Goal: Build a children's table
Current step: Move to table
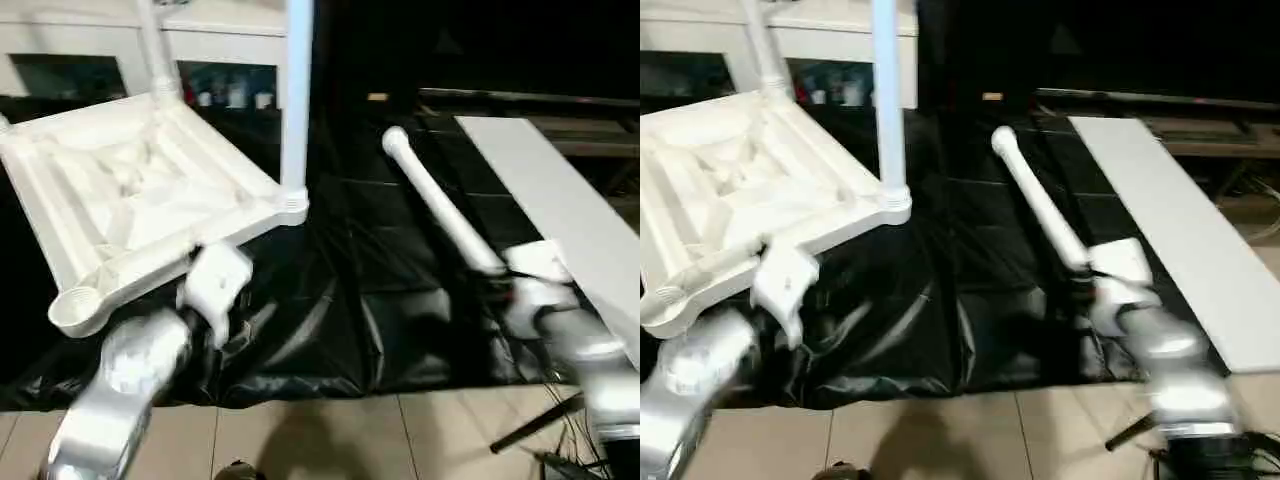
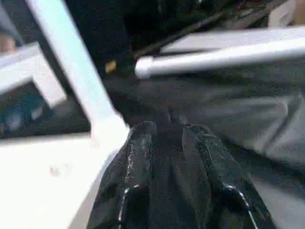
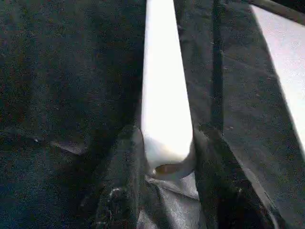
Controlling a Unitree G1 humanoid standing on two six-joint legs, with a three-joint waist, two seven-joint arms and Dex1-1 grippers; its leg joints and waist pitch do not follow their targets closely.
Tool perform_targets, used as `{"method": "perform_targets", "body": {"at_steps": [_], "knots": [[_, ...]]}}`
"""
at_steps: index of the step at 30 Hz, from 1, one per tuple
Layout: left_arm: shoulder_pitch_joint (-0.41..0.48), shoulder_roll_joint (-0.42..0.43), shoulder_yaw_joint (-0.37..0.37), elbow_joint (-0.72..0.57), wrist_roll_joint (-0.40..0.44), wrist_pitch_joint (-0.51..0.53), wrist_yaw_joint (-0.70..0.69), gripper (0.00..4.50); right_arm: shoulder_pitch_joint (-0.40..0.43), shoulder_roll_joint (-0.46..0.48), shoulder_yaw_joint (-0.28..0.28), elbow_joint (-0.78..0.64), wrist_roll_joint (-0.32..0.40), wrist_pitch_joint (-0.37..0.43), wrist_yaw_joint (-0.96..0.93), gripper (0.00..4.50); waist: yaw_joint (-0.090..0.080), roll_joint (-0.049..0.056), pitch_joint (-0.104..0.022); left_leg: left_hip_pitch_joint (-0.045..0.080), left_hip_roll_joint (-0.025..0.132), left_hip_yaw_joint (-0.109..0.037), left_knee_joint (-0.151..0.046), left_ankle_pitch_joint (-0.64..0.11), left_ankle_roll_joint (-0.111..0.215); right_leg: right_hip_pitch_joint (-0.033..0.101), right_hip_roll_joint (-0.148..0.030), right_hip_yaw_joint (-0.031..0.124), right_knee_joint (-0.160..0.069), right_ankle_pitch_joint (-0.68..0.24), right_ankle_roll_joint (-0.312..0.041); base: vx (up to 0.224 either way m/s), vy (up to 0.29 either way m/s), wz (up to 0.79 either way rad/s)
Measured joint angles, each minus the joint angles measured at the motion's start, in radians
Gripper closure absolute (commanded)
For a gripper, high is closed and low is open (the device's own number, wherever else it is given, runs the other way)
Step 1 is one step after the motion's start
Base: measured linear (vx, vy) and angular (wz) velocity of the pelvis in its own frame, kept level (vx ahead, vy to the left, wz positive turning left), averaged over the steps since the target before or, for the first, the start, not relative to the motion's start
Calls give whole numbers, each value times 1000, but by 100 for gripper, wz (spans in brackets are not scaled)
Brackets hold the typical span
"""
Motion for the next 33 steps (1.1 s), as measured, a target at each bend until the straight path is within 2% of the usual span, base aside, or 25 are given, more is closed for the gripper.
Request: {"method": "perform_targets", "body": {"at_steps": [4,7,9,15,26,30,33], "knots": [[-29,1,-3,19,-1,-5,-10,328,31,-72,-40,1,68,-11,109,333,0,0,0,-1,0,13,0,-5,9,-7,0,12,0,-1,0,0,0,0],[-41,-1,-23,48,3,-22,-32,328,130,-169,-67,-17,108,-33,251,333,12,1,-1,-1,0,16,1,-7,12,-6,-1,14,-3,-1,0,0,0,0],[-42,-3,-27,56,3,-24,-40,328,159,-191,-79,-20,112,-44,306,333,12,1,-1,1,0,16,1,-7,12,-6,-1,15,-2,0,1,0,0,0],[-77,-19,-47,62,3,-43,-51,328,260,-249,-112,-81,189,-45,452,333,4,5,0,17,0,18,1,-7,11,6,-1,17,-1,-4,9,0,0,0],[-97,-50,-90,74,19,-47,-64,328,324,-277,-112,-140,225,-50,555,333,2,9,-2,17,0,18,2,-7,11,4,-2,17,-1,-3,8,0,0,0],[-97,-52,-100,74,20,-47,-65,328,342,-309,-121,-147,264,-36,593,333,4,9,-2,16,0,18,1,-7,11,3,-2,17,-2,0,3,0,0,0],[-97,-60,-101,74,21,-47,-68,328,365,-322,-145,-182,302,4,621,333,2,9,-3,16,0,18,0,-7,11,2,-1,16,-2,0,3,0,0,0]]}}
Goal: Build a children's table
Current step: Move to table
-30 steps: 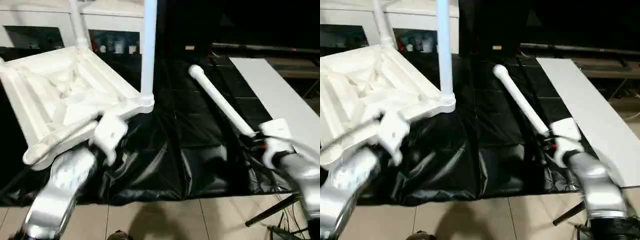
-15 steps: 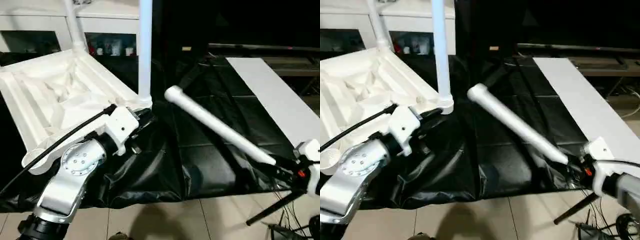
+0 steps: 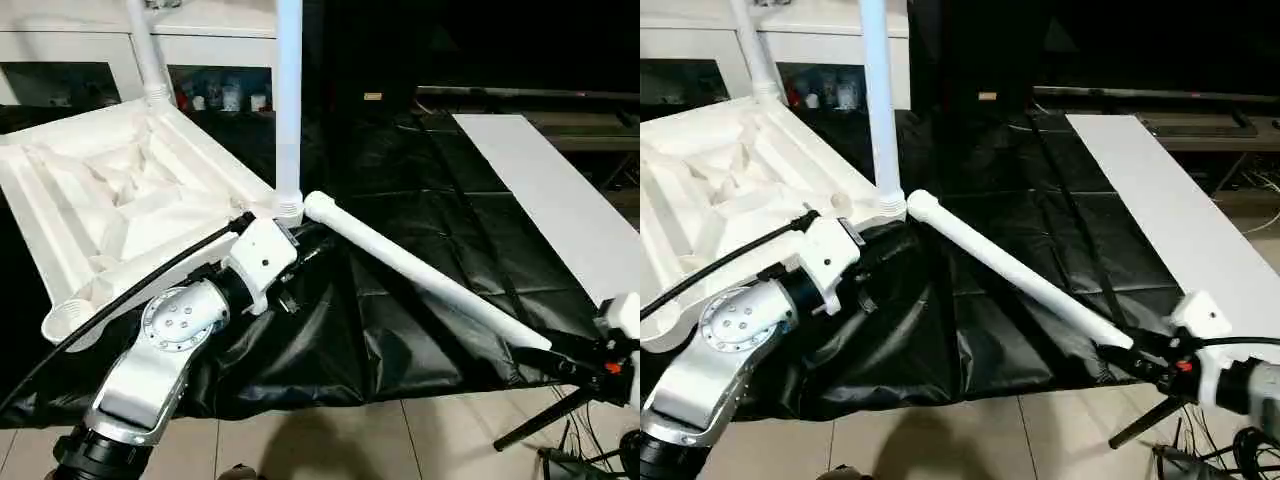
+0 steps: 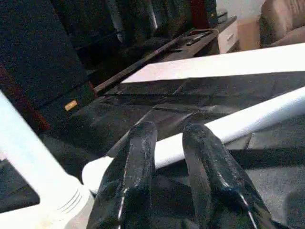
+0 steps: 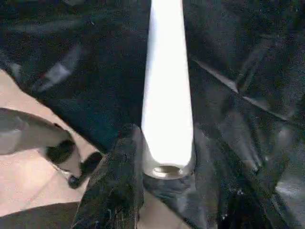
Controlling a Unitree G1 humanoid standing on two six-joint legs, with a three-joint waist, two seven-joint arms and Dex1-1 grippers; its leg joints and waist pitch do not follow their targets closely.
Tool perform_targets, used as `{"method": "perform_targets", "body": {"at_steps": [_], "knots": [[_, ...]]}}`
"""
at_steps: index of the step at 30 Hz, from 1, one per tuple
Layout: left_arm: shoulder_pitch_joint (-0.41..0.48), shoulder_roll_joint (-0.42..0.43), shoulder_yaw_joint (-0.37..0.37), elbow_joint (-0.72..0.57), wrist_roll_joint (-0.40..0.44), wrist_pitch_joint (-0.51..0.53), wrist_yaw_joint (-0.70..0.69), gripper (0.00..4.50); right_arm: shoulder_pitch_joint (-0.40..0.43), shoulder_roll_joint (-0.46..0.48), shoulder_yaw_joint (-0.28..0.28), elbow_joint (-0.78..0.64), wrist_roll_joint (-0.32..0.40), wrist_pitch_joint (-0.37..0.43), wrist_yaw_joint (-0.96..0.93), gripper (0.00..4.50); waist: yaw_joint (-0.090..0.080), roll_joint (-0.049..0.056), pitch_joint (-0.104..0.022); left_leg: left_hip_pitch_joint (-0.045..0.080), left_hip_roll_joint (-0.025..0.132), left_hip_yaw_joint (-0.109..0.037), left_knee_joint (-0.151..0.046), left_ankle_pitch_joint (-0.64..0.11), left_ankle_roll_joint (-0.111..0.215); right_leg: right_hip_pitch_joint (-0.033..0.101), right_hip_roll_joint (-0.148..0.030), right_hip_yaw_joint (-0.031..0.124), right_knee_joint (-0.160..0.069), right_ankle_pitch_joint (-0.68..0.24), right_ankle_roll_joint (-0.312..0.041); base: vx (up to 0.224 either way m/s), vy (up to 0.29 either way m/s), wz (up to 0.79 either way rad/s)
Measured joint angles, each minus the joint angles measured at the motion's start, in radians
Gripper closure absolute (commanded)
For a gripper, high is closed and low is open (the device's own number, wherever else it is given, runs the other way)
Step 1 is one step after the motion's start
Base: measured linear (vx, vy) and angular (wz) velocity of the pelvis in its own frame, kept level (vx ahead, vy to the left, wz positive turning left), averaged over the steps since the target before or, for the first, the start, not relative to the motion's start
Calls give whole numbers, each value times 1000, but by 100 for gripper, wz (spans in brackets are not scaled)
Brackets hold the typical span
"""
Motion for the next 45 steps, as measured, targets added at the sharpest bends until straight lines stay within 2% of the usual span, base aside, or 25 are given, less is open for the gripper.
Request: {"method": "perform_targets", "body": {"at_steps": [5,15,18,23,31,34,37,40,42,45], "knots": [[-2,-6,-9,0,1,0,-3,328,46,-25,-13,-42,38,50,52,333,-6,-2,0,1,1,0,0,0,0,0,0,0,0,-1,2,0,0,0],[-5,-16,-17,0,17,0,-2,328,35,-25,-12,-43,38,23,58,333,-3,-2,0,2,1,0,2,0,0,-1,0,0,0,-3,5,0,0,0],[-5,-12,-18,0,17,0,-8,328,55,-29,-29,-75,83,67,82,333,-2,-2,0,2,1,0,2,0,0,-1,0,0,0,-2,5,0,0,0],[-9,-1,-60,-1,28,-12,-45,328,54,-33,-30,-127,121,126,83,333,-11,-4,0,2,1,0,1,0,0,-2,0,0,0,-2,5,0,0,0],[-23,13,-91,-14,59,-36,-68,328,30,-20,16,-196,146,144,83,333,-30,-5,1,2,2,-1,1,0,0,-5,0,-1,1,-1,5,0,0,0],[-29,10,-92,-17,62,-43,-67,328,18,-20,40,-233,158,144,100,333,-24,-6,2,2,1,-1,1,0,0,-4,0,-1,0,-1,5,0,0,0],[-28,14,-92,-20,66,-43,-69,328,22,-26,44,-234,150,143,103,333,1,-9,3,1,1,-1,2,0,0,-4,0,-1,-1,0,3,0,0,0],[-23,22,-93,-23,65,-42,-78,328,33,-29,59,-232,141,143,103,333,15,-9,3,1,1,-1,1,0,0,-3,0,-1,-1,0,3,0,0,0],[-22,23,-96,-23,66,-42,-86,328,26,-20,62,-232,142,143,99,333,20,-10,3,1,1,-1,1,0,0,-3,0,-1,-1,0,3,0,0,0],[-25,34,-100,-22,88,-51,-90,328,-33,23,74,-233,145,141,76,333,18,-9,3,3,1,-1,1,0,-1,-3,0,-1,-1,1,3,0,0,0]]}}
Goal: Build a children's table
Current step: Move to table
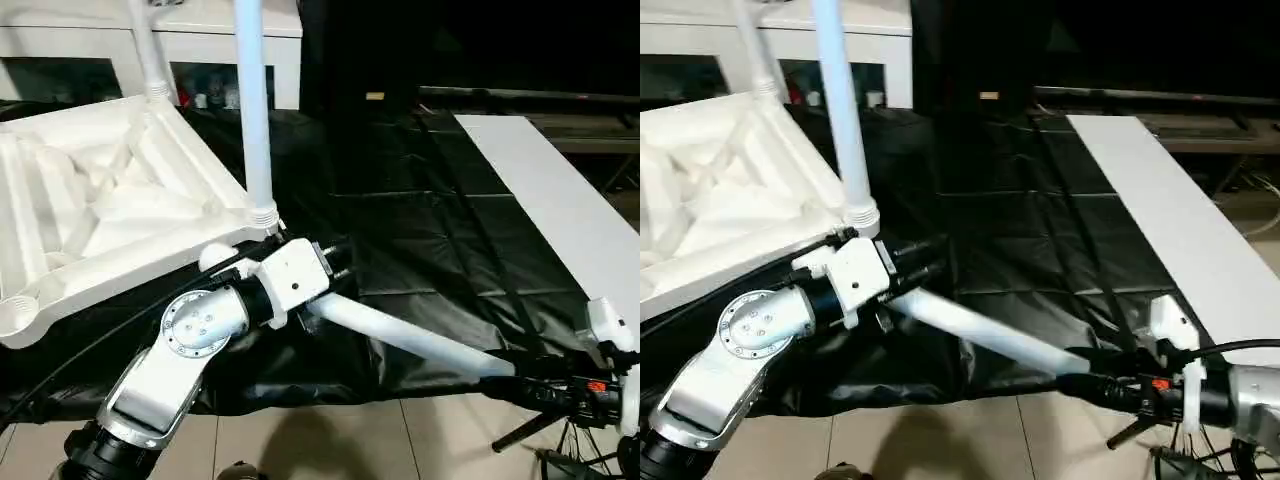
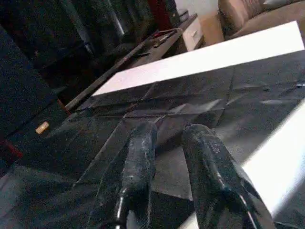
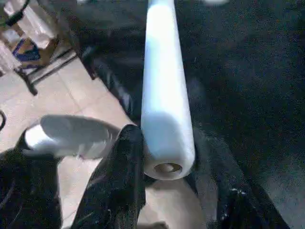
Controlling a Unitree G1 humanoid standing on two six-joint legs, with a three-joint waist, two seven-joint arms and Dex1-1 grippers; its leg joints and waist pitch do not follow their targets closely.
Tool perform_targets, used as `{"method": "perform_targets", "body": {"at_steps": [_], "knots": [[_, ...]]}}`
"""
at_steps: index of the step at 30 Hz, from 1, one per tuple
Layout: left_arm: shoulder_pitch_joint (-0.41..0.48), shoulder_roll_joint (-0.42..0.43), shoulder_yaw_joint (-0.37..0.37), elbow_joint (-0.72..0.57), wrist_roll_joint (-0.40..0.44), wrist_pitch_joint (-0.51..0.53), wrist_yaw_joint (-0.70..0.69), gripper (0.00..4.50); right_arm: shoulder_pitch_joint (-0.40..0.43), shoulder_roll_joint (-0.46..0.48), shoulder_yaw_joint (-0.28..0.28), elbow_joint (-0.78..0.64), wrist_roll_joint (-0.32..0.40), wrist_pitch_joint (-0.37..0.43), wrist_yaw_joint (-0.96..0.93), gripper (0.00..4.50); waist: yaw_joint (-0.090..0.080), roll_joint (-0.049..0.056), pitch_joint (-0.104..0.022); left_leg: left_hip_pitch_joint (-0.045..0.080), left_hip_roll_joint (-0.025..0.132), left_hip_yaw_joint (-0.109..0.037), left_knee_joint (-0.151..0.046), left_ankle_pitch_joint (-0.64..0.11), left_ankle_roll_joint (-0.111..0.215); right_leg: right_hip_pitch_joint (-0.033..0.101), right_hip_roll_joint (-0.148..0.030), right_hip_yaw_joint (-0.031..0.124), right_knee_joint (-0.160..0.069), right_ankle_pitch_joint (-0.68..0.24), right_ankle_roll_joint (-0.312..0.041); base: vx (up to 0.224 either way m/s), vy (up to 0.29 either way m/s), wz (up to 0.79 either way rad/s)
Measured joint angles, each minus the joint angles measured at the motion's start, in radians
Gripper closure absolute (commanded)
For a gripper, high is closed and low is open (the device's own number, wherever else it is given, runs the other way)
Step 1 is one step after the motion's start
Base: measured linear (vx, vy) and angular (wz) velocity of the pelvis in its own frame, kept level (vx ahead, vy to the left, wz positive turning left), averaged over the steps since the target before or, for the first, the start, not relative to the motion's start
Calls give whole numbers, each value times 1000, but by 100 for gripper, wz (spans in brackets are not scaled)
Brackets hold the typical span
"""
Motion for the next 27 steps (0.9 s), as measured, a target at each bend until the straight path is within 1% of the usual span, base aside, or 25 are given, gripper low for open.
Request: {"method": "perform_targets", "body": {"at_steps": [1,3,4,6,8,9,10,11,13,14,16,18,21,25,27], "knots": [[-7,10,-7,1,13,-10,-3,328,-42,28,16,2,-6,-12,-22,333,-4,0,0,0,0,0,0,0,0,0,0,0,0,1,0,0,0,0],[-27,17,-22,6,28,-25,-10,328,-85,57,45,2,-21,-37,-47,333,-8,0,0,0,0,0,0,1,-1,-1,0,0,1,1,0,0,0,0],[-33,24,-21,2,23,-28,-27,310,-100,63,64,7,-38,-46,-58,333,-7,1,0,1,0,0,0,1,-1,0,0,1,0,1,0,0,0,0],[-42,56,-22,6,2,-9,-77,291,-178,105,120,26,-87,-54,-91,333,-13,0,0,3,0,0,0,1,-1,1,0,1,1,1,-1,0,0,0],[-78,72,-23,18,1,-10,-105,289,-239,142,172,56,-125,-57,-120,333,-17,-1,1,0,0,0,0,1,-2,-2,0,0,3,1,-1,0,0,0],[-98,84,-23,23,13,-23,-109,278,-264,161,193,64,-137,-58,-131,333,-18,-2,1,-1,0,0,0,2,-2,-3,0,1,3,4,-5,0,0,0],[-116,98,-22,31,34,-42,-107,278,-289,179,211,75,-150,-59,-139,333,-18,-2,1,-1,0,0,0,2,-2,-3,0,1,4,5,-7,0,0,0],[-132,109,-17,40,56,-61,-106,261,-310,193,228,85,-160,-62,-147,333,-16,-2,1,-1,0,0,0,2,-2,-3,0,1,4,6,-7,0,0,0],[-142,137,-15,58,88,-98,-103,250,-349,217,257,113,-184,-72,-156,333,-17,-2,1,-2,0,0,0,1,-2,-3,0,1,4,6,-7,0,0,0],[-147,166,-15,75,109,-119,-108,248,-388,237,283,147,-208,-84,-164,333,-20,-3,1,-3,0,0,0,1,-2,-5,0,1,5,6,-8,0,0,0],[-151,194,-14,95,131,-138,-114,230,-410,244,315,184,-242,-108,-171,333,-19,-3,1,-4,0,0,0,1,-3,-7,0,1,6,6,-8,0,0,0],[-151,219,-13,103,140,-144,-125,230,-426,250,344,220,-271,-131,-157,333,-18,-3,1,-5,0,0,0,2,-3,-7,0,1,6,6,-8,0,0,0],[-152,239,-13,120,146,-155,-150,230,-449,264,370,268,-294,-164,-138,333,-16,-5,2,-5,0,1,0,2,-3,-8,0,1,7,6,-8,0,0,0],[-153,260,-15,147,150,-194,-181,230,-482,263,377,305,-305,-195,-110,333,-14,-9,3,-4,0,1,1,3,-4,-8,0,1,8,7,-10,0,0,0],[-179,281,-28,175,161,-227,-208,230,-506,263,381,334,-306,-209,-97,333,-13,-12,4,-4,0,1,1,3,-5,-9,0,1,9,8,-10,0,0,0]]}}
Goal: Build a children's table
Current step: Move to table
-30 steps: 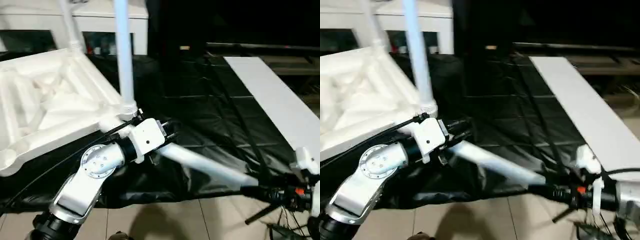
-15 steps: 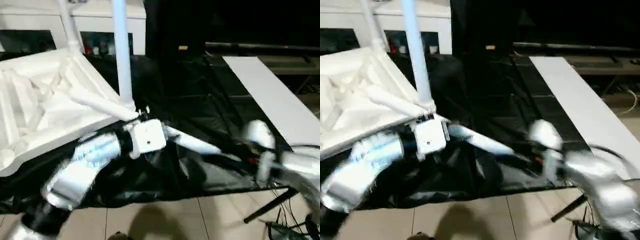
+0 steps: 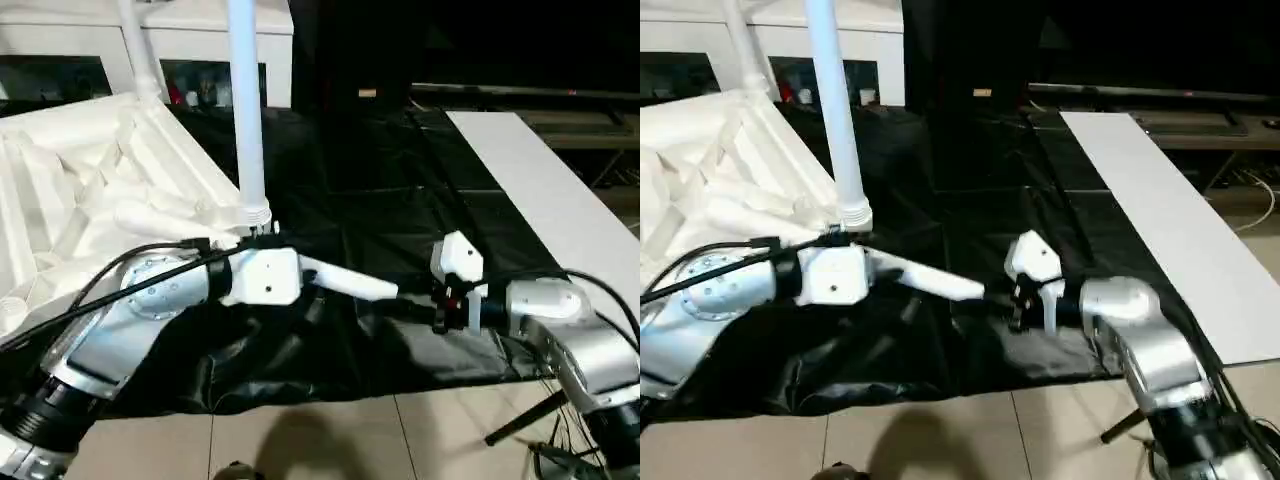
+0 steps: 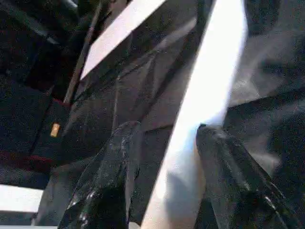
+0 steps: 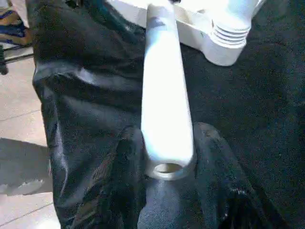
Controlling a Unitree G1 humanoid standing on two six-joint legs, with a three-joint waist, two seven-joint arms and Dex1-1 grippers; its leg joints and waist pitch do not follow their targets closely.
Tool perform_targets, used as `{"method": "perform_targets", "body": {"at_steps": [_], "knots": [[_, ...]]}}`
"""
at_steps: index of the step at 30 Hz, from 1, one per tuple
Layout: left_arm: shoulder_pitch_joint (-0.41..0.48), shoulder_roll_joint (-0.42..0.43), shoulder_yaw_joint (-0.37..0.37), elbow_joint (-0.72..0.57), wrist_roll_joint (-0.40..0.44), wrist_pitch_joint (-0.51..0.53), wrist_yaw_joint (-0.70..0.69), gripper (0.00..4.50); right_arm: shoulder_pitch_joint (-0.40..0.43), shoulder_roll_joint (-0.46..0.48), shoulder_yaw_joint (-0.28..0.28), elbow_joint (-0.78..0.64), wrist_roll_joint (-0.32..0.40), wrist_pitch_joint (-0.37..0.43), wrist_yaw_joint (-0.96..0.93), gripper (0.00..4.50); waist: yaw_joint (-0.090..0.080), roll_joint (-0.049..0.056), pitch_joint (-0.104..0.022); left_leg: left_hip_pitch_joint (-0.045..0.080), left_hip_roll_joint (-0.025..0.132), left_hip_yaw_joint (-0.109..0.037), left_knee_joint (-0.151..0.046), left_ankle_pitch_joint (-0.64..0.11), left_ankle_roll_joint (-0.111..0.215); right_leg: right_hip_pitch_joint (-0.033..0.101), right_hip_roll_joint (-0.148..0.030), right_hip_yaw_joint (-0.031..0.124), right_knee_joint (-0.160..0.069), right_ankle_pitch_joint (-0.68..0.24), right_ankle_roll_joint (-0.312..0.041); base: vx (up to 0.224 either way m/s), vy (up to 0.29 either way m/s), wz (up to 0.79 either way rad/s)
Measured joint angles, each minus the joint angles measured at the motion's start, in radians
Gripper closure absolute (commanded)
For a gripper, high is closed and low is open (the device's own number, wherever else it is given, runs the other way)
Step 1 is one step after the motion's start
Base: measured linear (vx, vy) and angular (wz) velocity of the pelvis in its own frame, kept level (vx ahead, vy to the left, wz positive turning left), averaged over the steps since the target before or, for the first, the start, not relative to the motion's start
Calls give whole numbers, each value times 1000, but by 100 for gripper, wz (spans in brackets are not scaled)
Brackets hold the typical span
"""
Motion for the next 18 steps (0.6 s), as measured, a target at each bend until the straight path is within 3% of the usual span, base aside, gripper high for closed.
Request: {"method": "perform_targets", "body": {"at_steps": [7,13,18], "knots": [[-26,71,-7,60,50,-30,-54,230,-29,0,0,30,-3,-27,37,333,2,0,0,0,0,1,0,0,0,-1,0,0,1,0,-1,0,0,0],[-46,63,-8,146,146,-92,16,230,-28,-3,-1,19,5,-27,55,333,8,0,0,0,0,1,0,0,0,-1,0,0,1,1,-1,0,0,0],[-49,30,-11,171,174,-107,52,230,-27,-5,-13,20,3,-26,54,333,15,0,0,0,0,1,0,0,0,-2,0,1,1,1,-1,0,0,0]]}}
